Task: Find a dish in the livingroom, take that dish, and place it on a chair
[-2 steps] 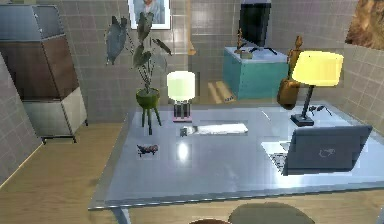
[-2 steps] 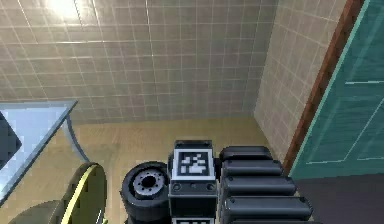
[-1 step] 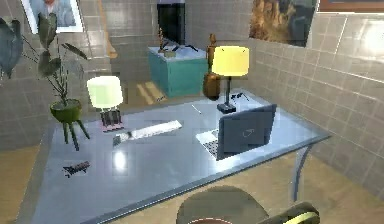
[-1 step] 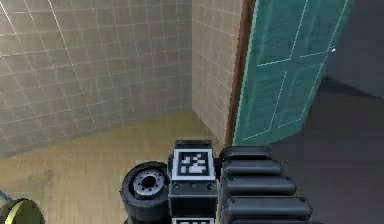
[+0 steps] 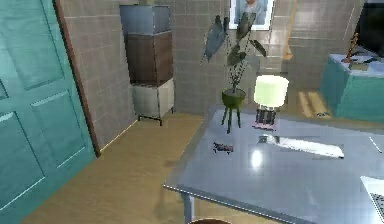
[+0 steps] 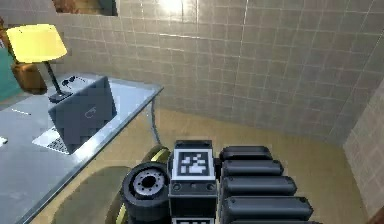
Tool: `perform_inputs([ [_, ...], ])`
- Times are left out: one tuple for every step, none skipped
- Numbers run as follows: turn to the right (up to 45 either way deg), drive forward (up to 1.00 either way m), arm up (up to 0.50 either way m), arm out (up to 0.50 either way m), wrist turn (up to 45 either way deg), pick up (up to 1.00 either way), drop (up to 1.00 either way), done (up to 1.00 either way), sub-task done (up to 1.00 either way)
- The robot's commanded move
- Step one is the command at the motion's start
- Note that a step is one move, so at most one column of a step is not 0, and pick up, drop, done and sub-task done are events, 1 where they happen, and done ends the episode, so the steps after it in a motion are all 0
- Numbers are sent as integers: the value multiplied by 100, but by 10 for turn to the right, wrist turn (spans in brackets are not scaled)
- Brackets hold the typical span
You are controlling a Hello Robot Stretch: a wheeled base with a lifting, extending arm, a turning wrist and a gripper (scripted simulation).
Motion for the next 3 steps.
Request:
perform_inputs([
  [-450, 0, 0, 0, 0, 0, 0, 0, 0],
  [-60, 0, 0, 0, 0, 0, 0, 0, 0],
  [0, 0, 0, 48, 0, 0, 0, 0, 0],
])
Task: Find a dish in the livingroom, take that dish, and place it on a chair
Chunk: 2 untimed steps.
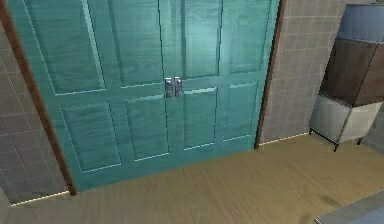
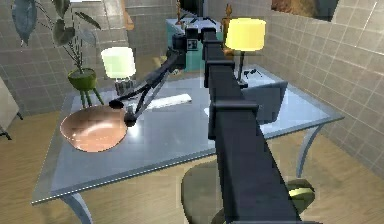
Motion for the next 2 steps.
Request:
perform_inputs([
  [0, 0, 0, 0, 450, 0, 0, 0, 0],
  [0, 0, 0, 0, 450, 0, 0, 0, 0],
])
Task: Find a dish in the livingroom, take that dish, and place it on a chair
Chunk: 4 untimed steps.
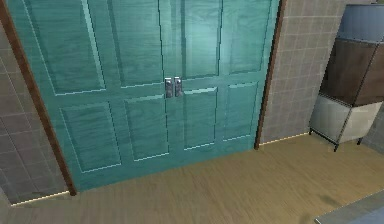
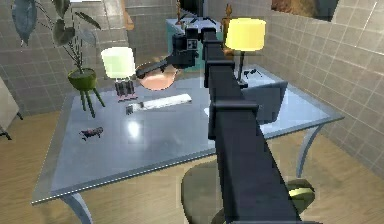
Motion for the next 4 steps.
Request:
perform_inputs([
  [0, 0, 0, 0, 450, 0, 0, 0, 0],
  [0, 0, 0, 0, 450, 0, 0, 0, 0],
  [0, 0, 0, 0, 120, 0, 0, 0, 0],
  [0, 0, -38, 0, 0, 0, 0, 0, 0],
])
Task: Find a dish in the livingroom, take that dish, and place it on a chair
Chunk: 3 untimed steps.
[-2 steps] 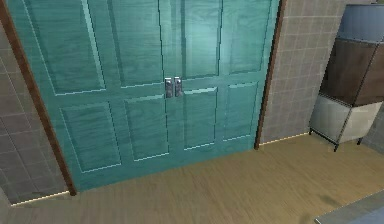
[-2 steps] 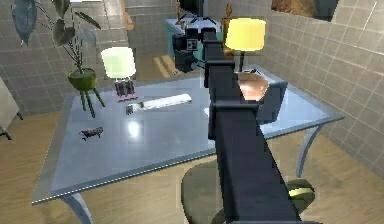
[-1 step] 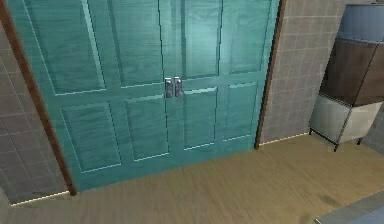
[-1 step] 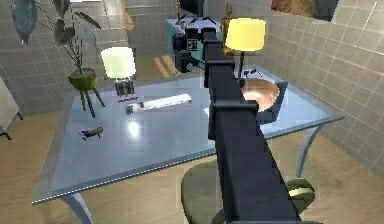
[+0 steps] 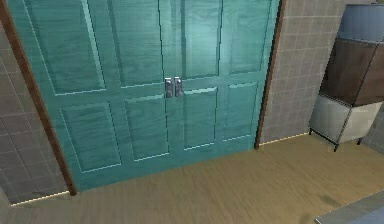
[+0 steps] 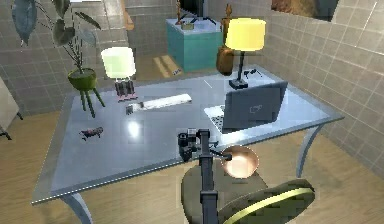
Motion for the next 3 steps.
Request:
perform_inputs([
  [0, 0, -32, 0, 0, 0, 0, 0, 0],
  [0, 0, 0, 0, 0, 0, 100, 0, 0],
  [0, 0, 10, 0, 0, 0, 0, 0, 0],
])
